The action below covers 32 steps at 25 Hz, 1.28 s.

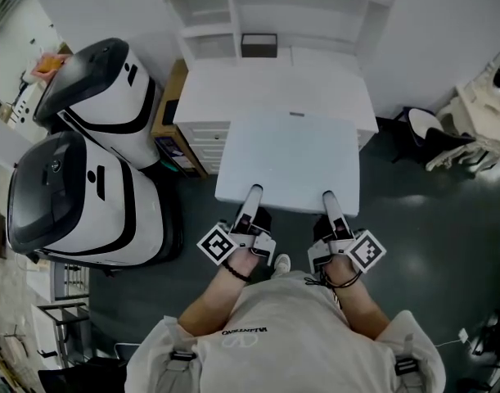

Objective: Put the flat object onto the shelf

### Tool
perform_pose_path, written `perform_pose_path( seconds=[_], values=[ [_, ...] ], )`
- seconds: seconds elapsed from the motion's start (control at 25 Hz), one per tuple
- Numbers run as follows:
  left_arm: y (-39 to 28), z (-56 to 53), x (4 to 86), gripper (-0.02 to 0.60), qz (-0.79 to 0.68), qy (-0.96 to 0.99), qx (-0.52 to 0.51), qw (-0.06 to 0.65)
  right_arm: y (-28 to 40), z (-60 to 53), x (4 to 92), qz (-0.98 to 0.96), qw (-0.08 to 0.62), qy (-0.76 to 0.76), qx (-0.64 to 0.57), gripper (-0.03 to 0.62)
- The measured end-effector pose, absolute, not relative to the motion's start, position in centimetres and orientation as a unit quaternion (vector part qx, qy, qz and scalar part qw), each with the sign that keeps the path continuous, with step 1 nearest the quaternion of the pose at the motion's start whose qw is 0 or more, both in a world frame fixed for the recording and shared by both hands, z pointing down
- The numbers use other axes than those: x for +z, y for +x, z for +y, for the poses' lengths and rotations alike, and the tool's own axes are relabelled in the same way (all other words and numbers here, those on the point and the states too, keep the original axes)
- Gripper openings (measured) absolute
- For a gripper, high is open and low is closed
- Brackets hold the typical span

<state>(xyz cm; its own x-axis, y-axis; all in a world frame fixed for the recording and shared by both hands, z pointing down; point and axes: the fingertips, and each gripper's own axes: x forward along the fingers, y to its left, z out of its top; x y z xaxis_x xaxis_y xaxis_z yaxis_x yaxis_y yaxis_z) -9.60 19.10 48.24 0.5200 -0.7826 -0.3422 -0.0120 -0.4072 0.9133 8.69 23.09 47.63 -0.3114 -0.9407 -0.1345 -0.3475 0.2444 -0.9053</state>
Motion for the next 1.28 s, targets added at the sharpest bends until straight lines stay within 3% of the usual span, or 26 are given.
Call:
perform_pose_path(
  seconds=[0.6,1.28],
  values=[
    [-5.6,11.3,47.9,0.341,-0.294,0.723,-0.423,0.46,12.8,13.8,46.5,0.723,0.355,-0.432,-0.406,0.364],
    [-6.5,-10.0,47.0,0.341,-0.273,0.732,-0.416,0.465,11.8,-6.5,46.0,0.713,0.36,-0.45,-0.399,0.364]
  ],
)
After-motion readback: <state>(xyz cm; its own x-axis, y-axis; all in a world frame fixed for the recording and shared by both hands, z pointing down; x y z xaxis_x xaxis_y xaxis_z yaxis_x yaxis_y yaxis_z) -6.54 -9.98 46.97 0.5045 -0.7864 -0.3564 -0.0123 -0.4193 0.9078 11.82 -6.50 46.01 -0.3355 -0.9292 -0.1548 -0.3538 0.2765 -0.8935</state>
